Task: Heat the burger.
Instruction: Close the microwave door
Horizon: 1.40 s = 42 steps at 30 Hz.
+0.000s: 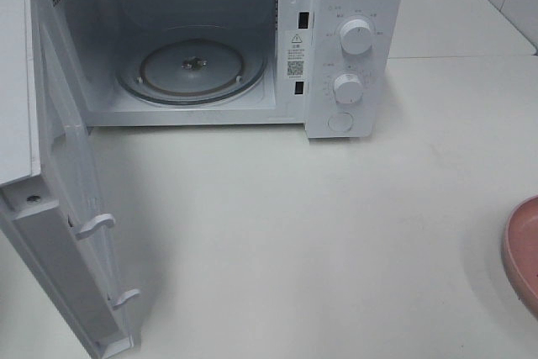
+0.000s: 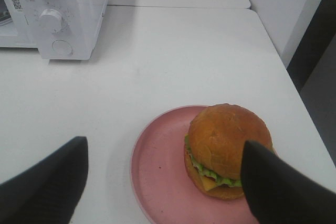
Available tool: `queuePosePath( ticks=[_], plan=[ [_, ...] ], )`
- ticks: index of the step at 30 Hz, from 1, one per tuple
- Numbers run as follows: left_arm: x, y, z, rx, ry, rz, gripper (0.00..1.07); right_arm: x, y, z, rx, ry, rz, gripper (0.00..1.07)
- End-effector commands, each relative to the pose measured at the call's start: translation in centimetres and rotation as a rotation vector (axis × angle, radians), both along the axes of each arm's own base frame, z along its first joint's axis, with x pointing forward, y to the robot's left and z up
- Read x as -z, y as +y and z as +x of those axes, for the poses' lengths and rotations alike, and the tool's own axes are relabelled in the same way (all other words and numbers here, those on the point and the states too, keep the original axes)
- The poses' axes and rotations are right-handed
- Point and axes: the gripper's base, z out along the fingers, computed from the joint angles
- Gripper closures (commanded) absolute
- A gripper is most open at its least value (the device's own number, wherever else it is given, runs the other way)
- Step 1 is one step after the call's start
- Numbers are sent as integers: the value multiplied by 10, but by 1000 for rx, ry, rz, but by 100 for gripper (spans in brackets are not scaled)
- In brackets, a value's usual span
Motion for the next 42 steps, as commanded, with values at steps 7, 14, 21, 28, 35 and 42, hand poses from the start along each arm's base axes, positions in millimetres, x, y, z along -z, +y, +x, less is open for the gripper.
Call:
queuePosePath(
  ticks=[7, 14, 21, 28, 35, 42],
  plan=[
    [8, 3, 24, -25, -36, -34, 107, 0, 0, -3, 0, -34, -5, 33],
    [21, -3, 45, 54, -36, -24, 107, 0, 0, -3, 0, -34, -5, 33],
    [33, -19, 62, 252, -45, 5, 107, 0, 0, -3, 0, -34, -5, 33],
    [40, -34, 78, 449, 10, 64, 107, 0, 0, -3, 0, -34, -5, 33],
    [47, -44, 83, 520, 23, 54, 107, 0, 0, -3, 0, -34, -5, 33],
    [51, -65, 93, 576, 32, 50, 107, 0, 0, -3, 0, -34, -5, 33]
  ],
)
